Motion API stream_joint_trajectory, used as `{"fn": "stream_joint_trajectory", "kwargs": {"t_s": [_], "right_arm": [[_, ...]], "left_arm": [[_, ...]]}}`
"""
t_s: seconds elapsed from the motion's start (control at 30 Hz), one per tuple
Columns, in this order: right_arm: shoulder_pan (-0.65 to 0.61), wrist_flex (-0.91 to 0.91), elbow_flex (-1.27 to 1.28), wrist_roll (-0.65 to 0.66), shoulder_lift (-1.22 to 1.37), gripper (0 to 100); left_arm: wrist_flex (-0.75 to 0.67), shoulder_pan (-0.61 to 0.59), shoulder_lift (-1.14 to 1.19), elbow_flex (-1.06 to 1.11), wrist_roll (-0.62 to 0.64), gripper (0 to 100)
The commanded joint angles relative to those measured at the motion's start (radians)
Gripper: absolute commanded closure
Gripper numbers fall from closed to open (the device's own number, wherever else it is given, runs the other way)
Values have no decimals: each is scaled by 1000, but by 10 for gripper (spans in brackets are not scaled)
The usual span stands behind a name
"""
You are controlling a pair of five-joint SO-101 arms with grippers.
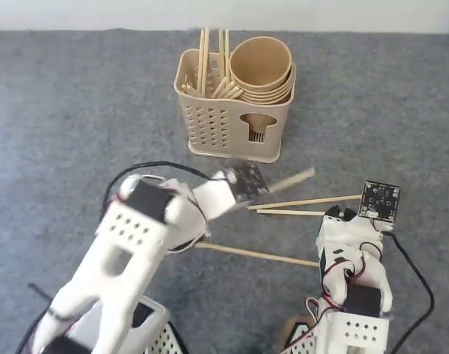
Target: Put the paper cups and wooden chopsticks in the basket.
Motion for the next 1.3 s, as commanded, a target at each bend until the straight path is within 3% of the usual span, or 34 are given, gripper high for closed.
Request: {"fn": "stream_joint_trajectory", "kwargs": {"t_s": [0.0,0.2,0.4,0.7,0.97,1.27], "right_arm": [[12,-8,14,11,-22,926],[12,-8,14,11,-22,926],[12,-8,14,11,-22,926],[12,-8,14,11,-22,926],[12,-8,14,11,-22,926],[12,-8,14,11,-22,926]], "left_arm": [[-92,-68,-123,-5,57,986],[-270,-163,-275,10,198,986],[-471,-158,-511,163,282,986],[-1128,-169,-835,521,522,987],[-1455,-160,-730,547,713,987],[-1683,-167,-281,329,729,987]]}}
